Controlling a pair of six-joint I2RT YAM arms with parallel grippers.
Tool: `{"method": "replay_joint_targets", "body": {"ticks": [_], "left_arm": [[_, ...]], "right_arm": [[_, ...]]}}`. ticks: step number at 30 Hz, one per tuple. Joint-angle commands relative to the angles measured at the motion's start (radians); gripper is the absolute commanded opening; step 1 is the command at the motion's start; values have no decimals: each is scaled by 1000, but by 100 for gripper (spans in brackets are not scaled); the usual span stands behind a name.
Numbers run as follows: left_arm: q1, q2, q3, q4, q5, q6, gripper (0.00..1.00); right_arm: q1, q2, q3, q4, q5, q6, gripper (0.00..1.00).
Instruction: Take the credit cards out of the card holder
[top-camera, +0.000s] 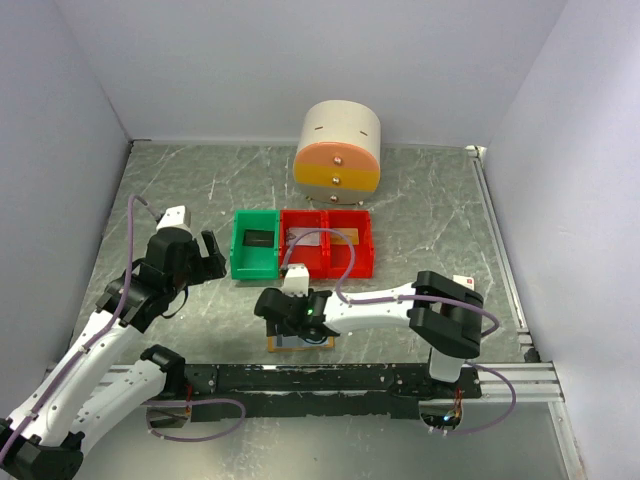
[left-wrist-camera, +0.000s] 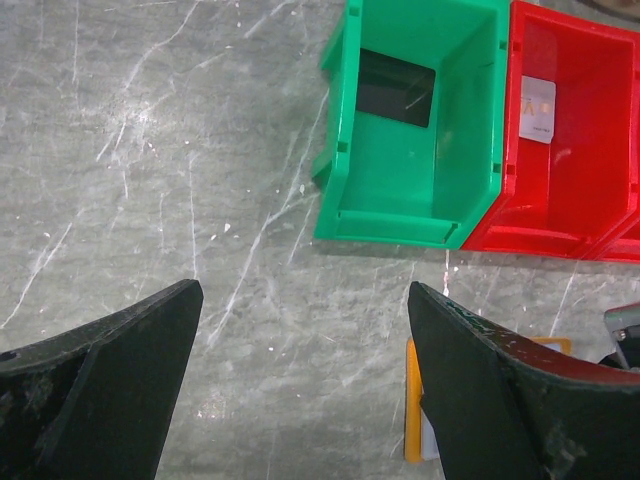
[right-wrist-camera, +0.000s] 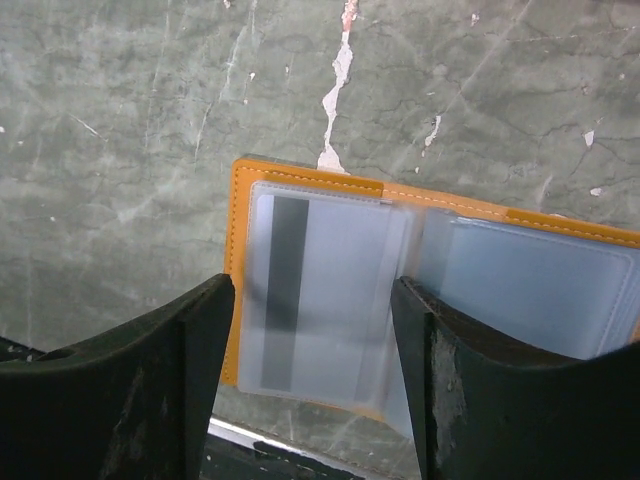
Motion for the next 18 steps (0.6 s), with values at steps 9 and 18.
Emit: {"method": "replay_joint_targets", "body": {"ticks": [9,18], "left_arm": [[7,-16,-1,11,-59,2,96],[7,-12,1,10,-43,4,96]], "right_arm": [[42,160,79,-255,86,23,62],[44,96,17,-138,33,9,52]]}}
